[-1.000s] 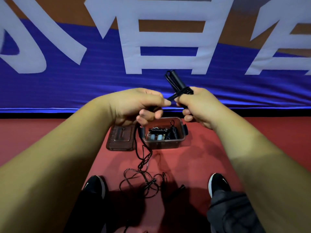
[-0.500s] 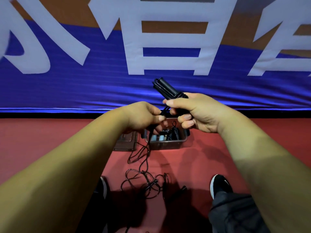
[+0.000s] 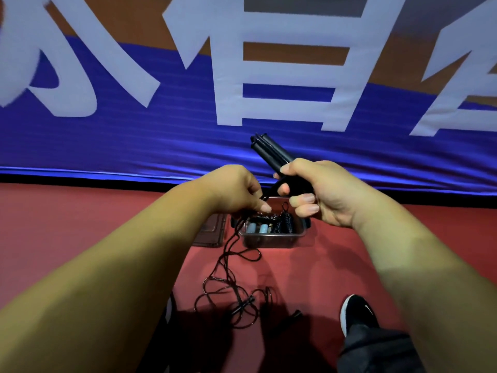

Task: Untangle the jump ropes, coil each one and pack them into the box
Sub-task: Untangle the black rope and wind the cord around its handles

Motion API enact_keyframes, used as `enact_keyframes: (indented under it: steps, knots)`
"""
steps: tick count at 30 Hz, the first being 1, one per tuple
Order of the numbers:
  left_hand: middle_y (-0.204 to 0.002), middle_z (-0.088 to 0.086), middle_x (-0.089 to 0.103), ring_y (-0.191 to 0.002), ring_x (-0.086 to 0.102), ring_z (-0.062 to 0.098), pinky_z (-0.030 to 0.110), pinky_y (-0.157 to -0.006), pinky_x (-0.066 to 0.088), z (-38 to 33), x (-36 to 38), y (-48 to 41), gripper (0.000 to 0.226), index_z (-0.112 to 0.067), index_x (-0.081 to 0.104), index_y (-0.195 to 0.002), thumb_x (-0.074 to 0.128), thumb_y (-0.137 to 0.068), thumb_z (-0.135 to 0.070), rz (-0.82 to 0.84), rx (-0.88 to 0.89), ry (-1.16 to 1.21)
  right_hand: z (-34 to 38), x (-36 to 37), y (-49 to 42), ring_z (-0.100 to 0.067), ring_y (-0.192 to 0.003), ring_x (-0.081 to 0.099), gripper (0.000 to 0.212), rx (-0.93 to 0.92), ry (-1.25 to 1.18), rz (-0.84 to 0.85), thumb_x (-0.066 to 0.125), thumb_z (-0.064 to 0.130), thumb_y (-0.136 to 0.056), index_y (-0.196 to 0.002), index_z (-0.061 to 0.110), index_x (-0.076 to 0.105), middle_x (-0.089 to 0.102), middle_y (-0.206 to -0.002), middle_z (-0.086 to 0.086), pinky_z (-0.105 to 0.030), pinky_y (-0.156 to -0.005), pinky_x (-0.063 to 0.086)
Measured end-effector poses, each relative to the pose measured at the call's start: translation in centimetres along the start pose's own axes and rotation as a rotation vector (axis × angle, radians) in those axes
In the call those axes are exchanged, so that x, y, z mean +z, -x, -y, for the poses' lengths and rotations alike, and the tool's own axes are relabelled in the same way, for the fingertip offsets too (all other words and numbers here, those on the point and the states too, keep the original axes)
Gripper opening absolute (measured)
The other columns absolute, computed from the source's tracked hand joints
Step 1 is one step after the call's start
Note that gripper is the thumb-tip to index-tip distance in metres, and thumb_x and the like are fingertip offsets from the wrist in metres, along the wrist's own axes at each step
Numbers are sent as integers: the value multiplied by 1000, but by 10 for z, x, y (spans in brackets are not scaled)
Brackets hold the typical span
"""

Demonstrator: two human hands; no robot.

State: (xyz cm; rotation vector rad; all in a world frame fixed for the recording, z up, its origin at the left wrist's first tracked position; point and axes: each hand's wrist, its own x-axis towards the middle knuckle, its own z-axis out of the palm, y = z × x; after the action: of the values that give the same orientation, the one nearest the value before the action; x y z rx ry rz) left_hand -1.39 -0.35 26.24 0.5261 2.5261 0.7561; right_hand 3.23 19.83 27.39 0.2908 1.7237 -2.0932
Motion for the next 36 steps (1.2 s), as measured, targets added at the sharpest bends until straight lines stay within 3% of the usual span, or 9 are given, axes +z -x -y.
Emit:
enact_keyframes:
  steps: [4, 8, 10, 13, 15, 18, 23, 28, 36]
  knots:
    - [-67, -5, 69, -62, 61, 11, 26, -58, 46, -1, -3, -2, 37, -25, 71, -76, 71, -91, -60, -127, 29, -52, 3, -1, 9, -10, -49, 26, 14, -22, -49, 122, 58, 20, -102, -107, 8, 53, 60, -81, -11, -20, -39, 20]
    - [-67, -8, 73, -61, 67, 9, 13, -57, 50, -4, -15, -1, 12, -22, 74, -84, 81, -90, -30, -216, 89, 222, -1, -9, 12, -8, -47, 30, 26, 7, -33, 314, 60, 21, -96, -116, 4, 56, 61, -87, -14, -19, -38, 23]
    - [-72, -10, 74, -69, 68, 9, 17, -69, 56, -1, -24, 0, 13, -24, 74, -79, 82, -86, -15, -235, 143, 209, -4, -10, 14, -7, -45, 33, 30, 78, 8, 406, 59, 22, -94, -116, 2, 55, 63, -85, -14, -19, -38, 25]
    - [-101, 9, 79, -96, 77, 28, 40, -91, 62, 0, -35, 5, 18, -12, 77, -93, 74, -85, 3, -122, 212, 366, -5, -7, 21, -7, -44, 33, 19, 193, 124, 512, 57, 19, -93, -92, 0, 63, 63, -81, -13, -20, -39, 23]
    - [-106, 10, 79, -97, 78, 25, 38, -88, 62, -2, -42, 9, 18, -7, 76, -93, 74, -85, 9, -72, 199, 456, -4, -4, 23, -8, -47, 31, 15, 240, 174, 561, 56, 15, -96, -100, 7, 68, 61, -83, -12, -22, -41, 21]
    - [-102, -1, 80, -94, 77, 19, 38, -91, 62, -6, -47, 11, 22, -18, 78, -90, 79, -81, 3, -80, 210, 256, -5, -5, 23, -10, -49, 29, 14, 243, 282, 528, 58, 16, -97, -112, 15, 60, 61, -84, -10, -23, -45, 17]
    - [-93, -3, 79, -86, 76, 21, 40, -81, 62, -1, -40, 10, 29, -25, 76, -94, 70, -88, 3, 26, 190, -7, -11, -4, 23, -11, -47, 32, 12, 207, 318, 457, 63, 18, -93, -97, 10, 54, 63, -86, -14, -23, -45, 18]
    - [-104, 7, 79, -93, 74, 12, 22, -85, 58, 18, -32, 12, 27, -4, 76, -109, 74, -86, 10, 215, 134, 247, -7, -7, 22, -7, -46, 29, 22, 118, 107, 495, 63, 22, -92, -108, 8, 61, 57, -83, -7, -21, -40, 20]
    - [-131, 19, 70, -127, 64, 25, 34, -112, 48, 32, -11, 7, 32, 1, 65, -123, 64, -93, 12, 586, 156, 445, 11, -3, 24, -8, -50, 21, 21, -153, -210, 428, 49, 32, -97, -108, 15, 57, 51, -82, 3, -19, -39, 22]
